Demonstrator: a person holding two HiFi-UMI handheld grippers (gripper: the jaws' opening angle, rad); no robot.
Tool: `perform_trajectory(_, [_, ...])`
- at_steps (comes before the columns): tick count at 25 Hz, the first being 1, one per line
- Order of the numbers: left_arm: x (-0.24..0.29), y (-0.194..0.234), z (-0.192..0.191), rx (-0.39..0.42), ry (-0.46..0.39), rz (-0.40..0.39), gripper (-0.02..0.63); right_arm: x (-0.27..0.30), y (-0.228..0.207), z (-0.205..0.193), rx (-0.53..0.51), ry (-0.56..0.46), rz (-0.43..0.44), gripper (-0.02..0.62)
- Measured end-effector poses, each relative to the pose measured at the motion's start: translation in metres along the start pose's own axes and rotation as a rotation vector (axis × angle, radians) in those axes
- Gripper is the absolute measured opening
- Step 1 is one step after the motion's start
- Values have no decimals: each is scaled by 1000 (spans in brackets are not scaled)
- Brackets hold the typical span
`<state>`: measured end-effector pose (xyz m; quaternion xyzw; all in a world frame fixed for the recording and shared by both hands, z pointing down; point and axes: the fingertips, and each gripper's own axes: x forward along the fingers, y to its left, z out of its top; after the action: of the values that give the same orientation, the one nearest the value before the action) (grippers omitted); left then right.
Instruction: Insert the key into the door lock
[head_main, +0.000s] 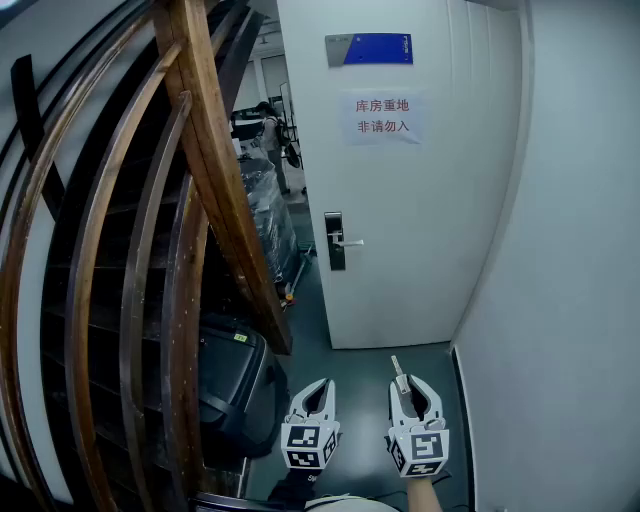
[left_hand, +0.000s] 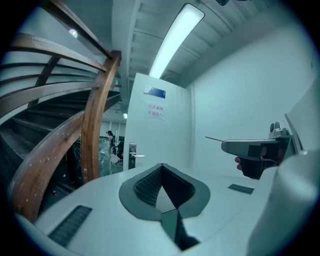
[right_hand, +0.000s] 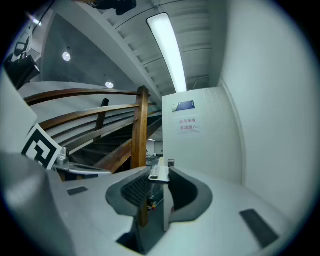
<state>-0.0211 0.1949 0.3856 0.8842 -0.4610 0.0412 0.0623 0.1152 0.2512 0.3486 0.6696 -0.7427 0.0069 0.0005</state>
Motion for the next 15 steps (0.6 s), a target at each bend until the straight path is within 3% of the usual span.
perform_trajectory(15, [1, -37, -25, -20, 42, 16, 5, -24, -23, -11, 15, 4, 29, 117])
